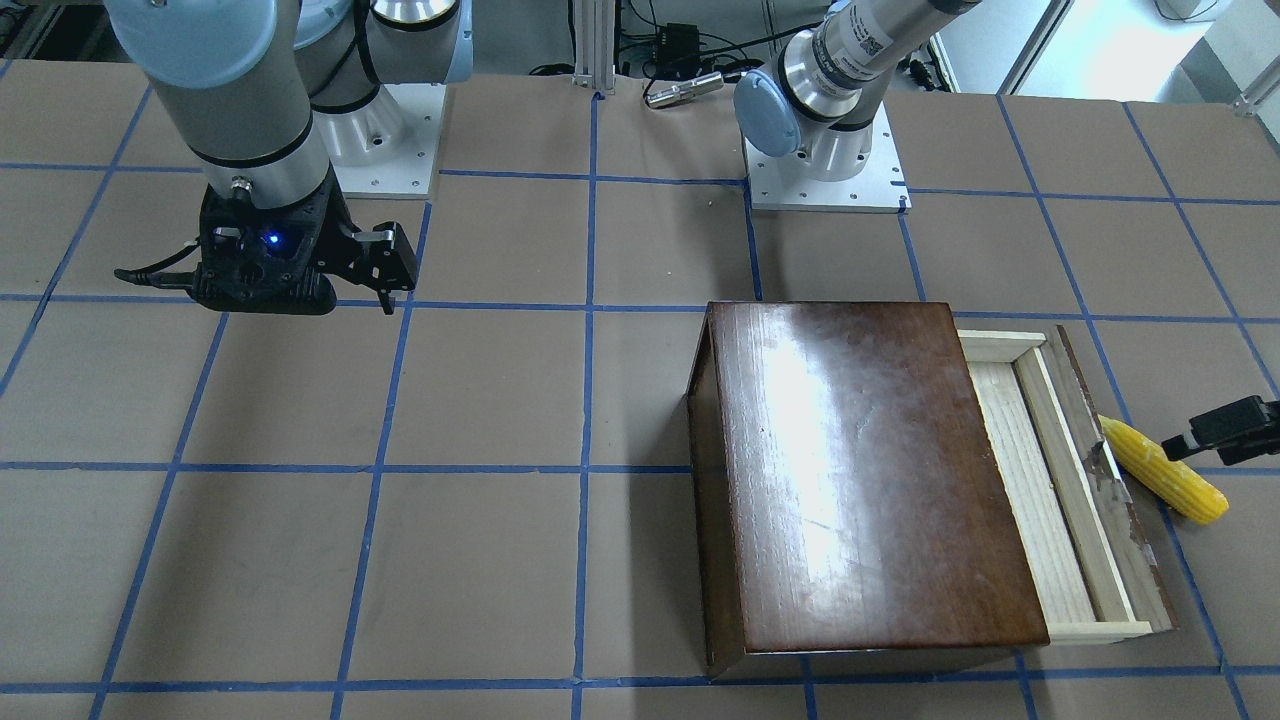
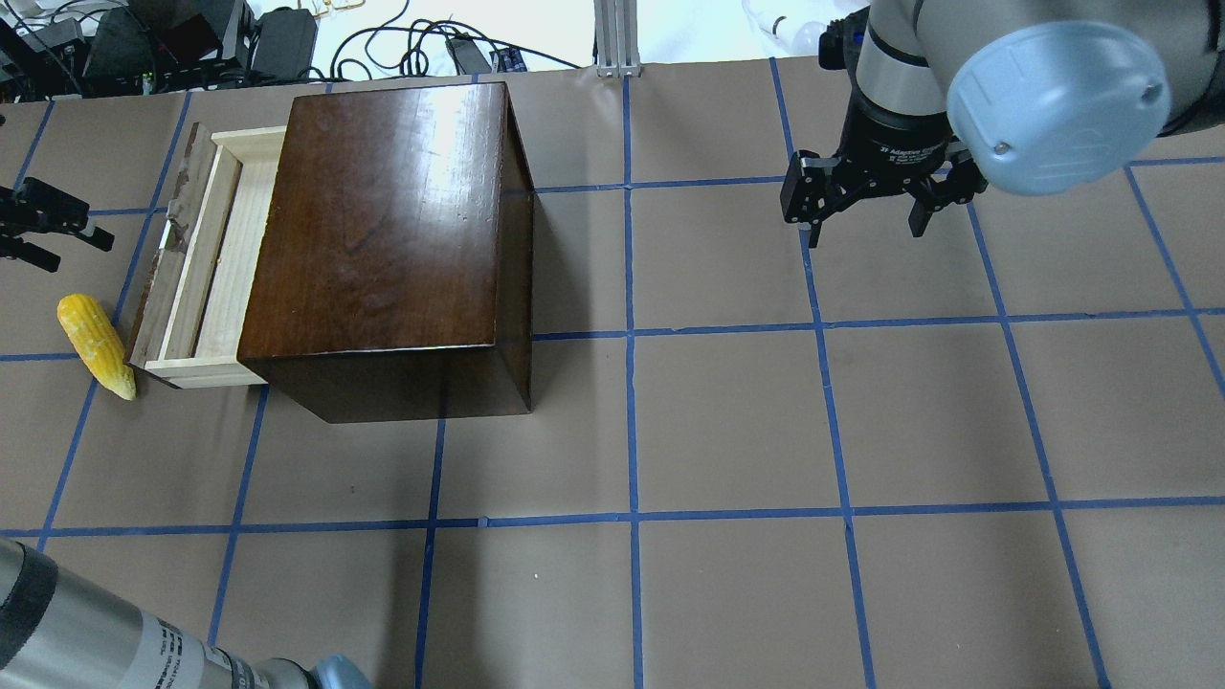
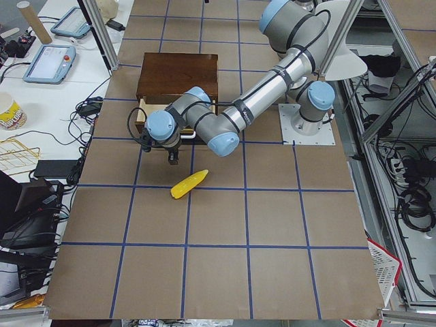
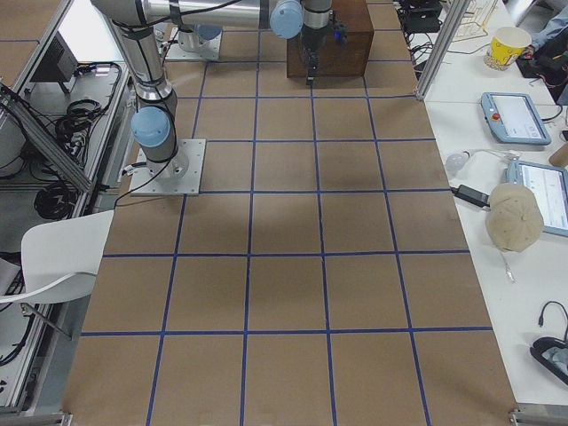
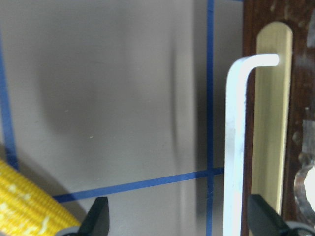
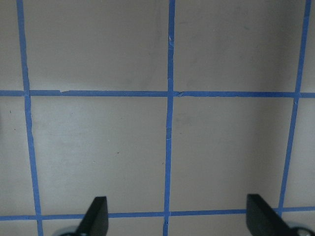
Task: Open drawer and put corn inside
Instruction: 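Release the handle and lower the left gripper toward the yellow corn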
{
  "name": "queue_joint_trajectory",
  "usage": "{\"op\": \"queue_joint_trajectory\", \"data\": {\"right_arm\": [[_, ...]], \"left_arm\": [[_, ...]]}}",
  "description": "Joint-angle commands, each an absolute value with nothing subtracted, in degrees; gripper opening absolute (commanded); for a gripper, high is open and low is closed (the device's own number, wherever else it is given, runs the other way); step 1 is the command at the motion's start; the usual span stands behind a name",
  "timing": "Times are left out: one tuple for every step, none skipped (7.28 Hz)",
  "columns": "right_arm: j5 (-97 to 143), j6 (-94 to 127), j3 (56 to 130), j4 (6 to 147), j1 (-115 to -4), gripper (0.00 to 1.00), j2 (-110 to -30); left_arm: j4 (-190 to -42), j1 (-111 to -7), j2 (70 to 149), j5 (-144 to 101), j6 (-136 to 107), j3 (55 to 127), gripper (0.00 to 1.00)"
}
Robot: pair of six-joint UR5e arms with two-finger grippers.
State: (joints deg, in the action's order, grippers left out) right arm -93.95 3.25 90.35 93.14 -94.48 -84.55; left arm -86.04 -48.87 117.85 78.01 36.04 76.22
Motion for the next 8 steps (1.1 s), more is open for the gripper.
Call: {"op": "queue_joint_trajectory", "data": {"right_arm": [[-94.0, 3.3, 90.4, 93.1, -94.5, 1.00, -84.6], [-94.0, 3.3, 90.4, 93.2, -94.5, 1.00, -84.6], [-94.0, 3.3, 90.4, 93.2, -94.5, 1.00, -84.6], [-94.0, 3.3, 90.4, 93.2, -94.5, 1.00, -84.6], [-94.0, 3.3, 90.4, 93.2, -94.5, 1.00, -84.6], [-94.0, 3.3, 90.4, 93.2, -94.5, 1.00, -84.6], [-94.0, 3.3, 90.4, 93.2, -94.5, 1.00, -84.6], [-94.0, 3.3, 90.4, 93.2, -94.5, 1.00, -84.6]], "left_arm": [[-82.2, -47.6, 119.0, 84.0, 30.0, 74.9, 1.00], [-80.0, -46.8, 120.1, 84.3, 24.9, 75.8, 1.00], [-79.1, -46.8, 121.1, 84.3, 23.4, 76.0, 1.00], [-78.9, -46.8, 122.1, 84.3, 19.4, 76.9, 1.00], [-76.8, -46.8, 122.4, 84.4, 16.5, 78.5, 1.00], [-73.3, -46.8, 122.5, 84.5, 15.6, 81.0, 1.00], [-71.2, -46.8, 122.6, 88.6, 14.4, 82.9, 1.00], [-68.8, -46.8, 123.2, 92.7, 12.8, 83.8, 1.00]]}}
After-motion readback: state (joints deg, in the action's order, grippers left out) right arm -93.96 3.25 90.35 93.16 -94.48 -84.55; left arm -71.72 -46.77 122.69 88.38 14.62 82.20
